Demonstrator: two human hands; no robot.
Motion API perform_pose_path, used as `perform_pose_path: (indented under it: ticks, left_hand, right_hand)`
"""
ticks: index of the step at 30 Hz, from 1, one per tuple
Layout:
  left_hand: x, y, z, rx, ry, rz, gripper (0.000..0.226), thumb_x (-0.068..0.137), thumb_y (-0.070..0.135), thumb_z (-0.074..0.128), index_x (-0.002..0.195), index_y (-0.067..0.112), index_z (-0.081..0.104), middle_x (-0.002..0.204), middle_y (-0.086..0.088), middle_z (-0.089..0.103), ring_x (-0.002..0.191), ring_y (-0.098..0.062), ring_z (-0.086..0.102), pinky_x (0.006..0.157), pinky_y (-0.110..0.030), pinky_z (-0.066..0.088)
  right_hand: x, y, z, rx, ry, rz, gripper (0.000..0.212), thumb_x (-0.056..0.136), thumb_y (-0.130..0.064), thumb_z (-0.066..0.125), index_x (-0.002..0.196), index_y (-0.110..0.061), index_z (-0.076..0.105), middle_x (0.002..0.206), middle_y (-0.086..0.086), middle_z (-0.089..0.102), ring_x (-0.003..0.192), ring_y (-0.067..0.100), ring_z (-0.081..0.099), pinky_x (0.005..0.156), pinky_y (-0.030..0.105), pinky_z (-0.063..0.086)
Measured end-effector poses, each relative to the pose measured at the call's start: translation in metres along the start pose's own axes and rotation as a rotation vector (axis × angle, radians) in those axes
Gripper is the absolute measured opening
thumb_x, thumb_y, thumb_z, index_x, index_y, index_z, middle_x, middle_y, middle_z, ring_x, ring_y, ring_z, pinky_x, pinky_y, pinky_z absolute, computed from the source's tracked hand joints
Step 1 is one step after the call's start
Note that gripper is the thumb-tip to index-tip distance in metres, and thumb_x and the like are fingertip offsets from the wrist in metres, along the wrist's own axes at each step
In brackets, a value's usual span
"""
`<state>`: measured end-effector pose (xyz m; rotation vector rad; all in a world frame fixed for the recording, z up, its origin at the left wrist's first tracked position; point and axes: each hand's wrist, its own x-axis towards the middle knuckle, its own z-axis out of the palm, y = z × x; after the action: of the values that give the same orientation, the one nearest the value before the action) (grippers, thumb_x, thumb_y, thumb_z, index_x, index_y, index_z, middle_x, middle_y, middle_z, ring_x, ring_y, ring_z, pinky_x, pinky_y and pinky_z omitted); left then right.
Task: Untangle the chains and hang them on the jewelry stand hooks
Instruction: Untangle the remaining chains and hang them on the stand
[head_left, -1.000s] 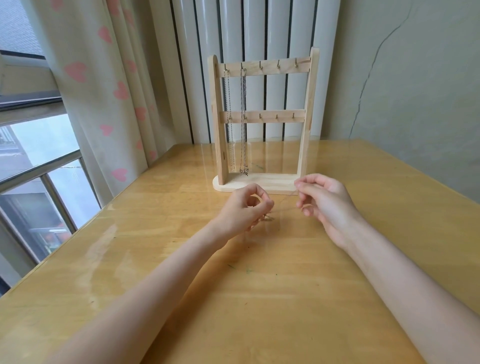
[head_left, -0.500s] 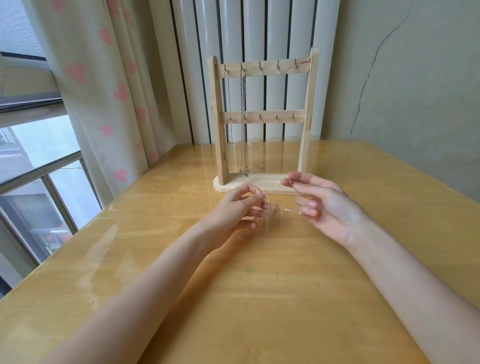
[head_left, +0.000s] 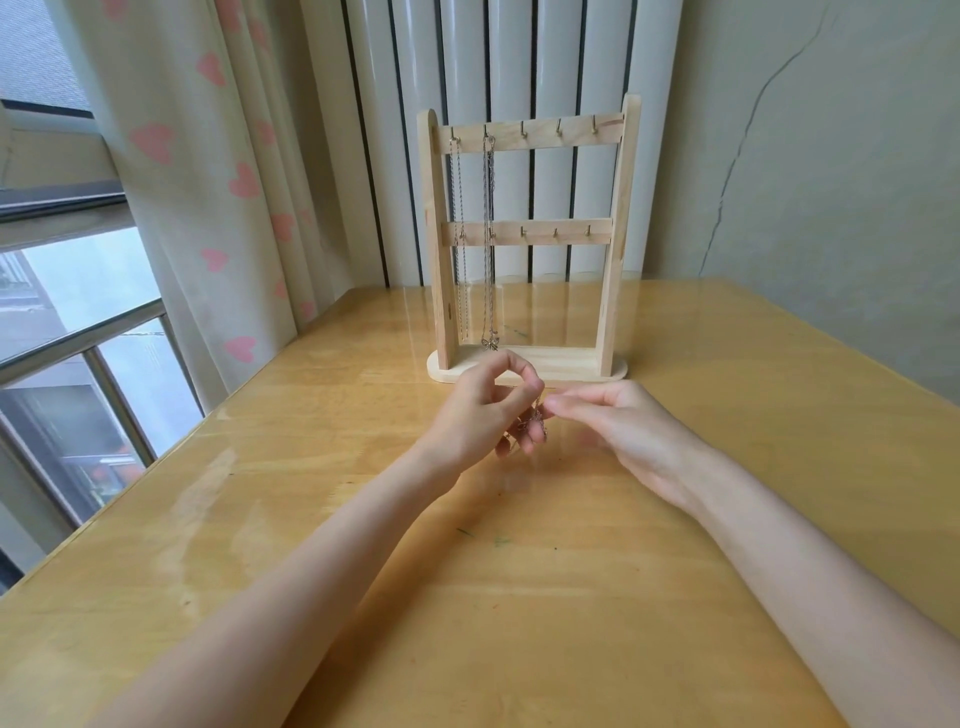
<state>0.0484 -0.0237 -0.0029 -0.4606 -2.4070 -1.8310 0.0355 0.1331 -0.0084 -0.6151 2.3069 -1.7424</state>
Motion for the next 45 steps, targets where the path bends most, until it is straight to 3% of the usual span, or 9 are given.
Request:
perform_pose_path:
  ticks: [8, 12, 15, 24, 28, 32, 34, 38, 45]
  left_hand:
    - [0.001, 0.001, 0.002, 0.069, 0.009, 0.064, 0.009, 0.094, 0.017, 0.049, 0.087, 0.011, 0.048, 0.039, 0.004, 0.053, 0.034, -0.008, 0.042, 0.035, -0.017, 0.029]
    - [0.002, 0.001, -0.001, 0.028, -0.021, 0.024, 0.007, 0.089, 0.018, 0.058, 0.084, 0.014, 0.055, 0.042, 0.006, 0.052, 0.036, -0.008, 0.04, 0.038, -0.014, 0.031]
    - [0.002, -0.003, -0.001, 0.048, -0.101, -0.028, 0.006, 0.084, 0.018, 0.064, 0.081, 0.013, 0.063, 0.046, 0.008, 0.055, 0.039, -0.005, 0.043, 0.04, -0.013, 0.033]
    - [0.004, -0.012, -0.006, -0.008, -0.08, -0.056, 0.011, 0.086, 0.009, 0.061, 0.087, 0.007, 0.071, 0.077, 0.0, 0.065, 0.068, -0.014, 0.049, 0.055, -0.015, 0.044]
    - [0.007, -0.016, -0.01, -0.2, 0.026, -0.145, 0.01, 0.086, 0.01, 0.061, 0.087, 0.007, 0.07, 0.084, 0.002, 0.068, 0.081, -0.014, 0.058, 0.066, -0.015, 0.05]
    - [0.007, -0.011, -0.008, -0.486, -0.026, -0.254, 0.013, 0.09, 0.013, 0.054, 0.08, 0.013, 0.064, 0.076, 0.003, 0.069, 0.079, -0.009, 0.067, 0.082, -0.028, 0.048]
    - [0.009, -0.007, -0.006, -0.58, -0.023, -0.286, 0.016, 0.09, 0.012, 0.052, 0.077, 0.013, 0.059, 0.07, 0.001, 0.061, 0.066, -0.009, 0.064, 0.078, -0.031, 0.05]
    - [0.011, -0.004, -0.008, -0.665, 0.069, -0.294, 0.014, 0.089, 0.009, 0.053, 0.075, 0.011, 0.057, 0.056, 0.004, 0.047, 0.047, -0.006, 0.045, 0.058, -0.02, 0.052]
    - [0.012, -0.012, -0.007, -0.152, 0.243, -0.054, 0.016, 0.09, 0.013, 0.055, 0.074, 0.015, 0.055, 0.05, 0.009, 0.04, 0.039, -0.002, 0.037, 0.051, -0.015, 0.043]
  right_hand:
    - [0.006, 0.005, 0.0, 0.153, 0.004, 0.045, 0.011, 0.082, -0.014, 0.062, 0.082, -0.004, 0.065, 0.088, 0.016, 0.066, 0.092, 0.022, 0.058, 0.076, 0.031, 0.041]
    - [0.007, -0.001, -0.006, 0.458, 0.126, 0.102, 0.017, 0.082, -0.002, 0.052, 0.067, -0.008, 0.056, 0.074, 0.009, 0.057, 0.071, 0.019, 0.056, 0.067, 0.028, 0.043]
    - [0.006, -0.002, -0.01, 0.522, 0.156, 0.095, 0.022, 0.081, -0.001, 0.05, 0.061, -0.01, 0.053, 0.059, 0.005, 0.054, 0.057, 0.016, 0.051, 0.06, 0.027, 0.045]
    - [0.005, -0.004, -0.02, 0.756, 0.194, 0.045, 0.023, 0.086, -0.009, 0.055, 0.063, -0.014, 0.054, 0.038, -0.007, 0.029, 0.032, 0.006, 0.024, 0.037, 0.019, 0.018]
    - [0.004, -0.006, -0.02, 0.744, 0.148, 0.076, 0.019, 0.088, -0.012, 0.053, 0.069, -0.014, 0.054, 0.042, -0.007, 0.034, 0.03, 0.004, 0.021, 0.036, 0.019, 0.01]
    - [0.004, -0.004, -0.018, 0.797, 0.125, 0.134, 0.019, 0.089, -0.013, 0.049, 0.07, -0.015, 0.047, 0.049, -0.004, 0.042, 0.029, 0.004, 0.021, 0.033, 0.018, 0.011]
    - [0.004, -0.004, -0.017, 0.807, 0.109, 0.137, 0.017, 0.089, -0.013, 0.049, 0.074, -0.015, 0.044, 0.057, -0.002, 0.049, 0.029, 0.003, 0.022, 0.032, 0.017, 0.011]
    - [0.003, -0.004, -0.016, 0.739, 0.143, 0.105, 0.012, 0.088, -0.004, 0.05, 0.084, -0.014, 0.051, 0.068, 0.0, 0.058, 0.03, 0.002, 0.024, 0.03, 0.015, 0.012]
    - [0.006, -0.001, -0.014, 0.726, 0.278, 0.098, 0.018, 0.089, 0.005, 0.044, 0.083, -0.007, 0.057, 0.07, 0.005, 0.051, 0.034, 0.003, 0.036, 0.029, 0.013, 0.021]
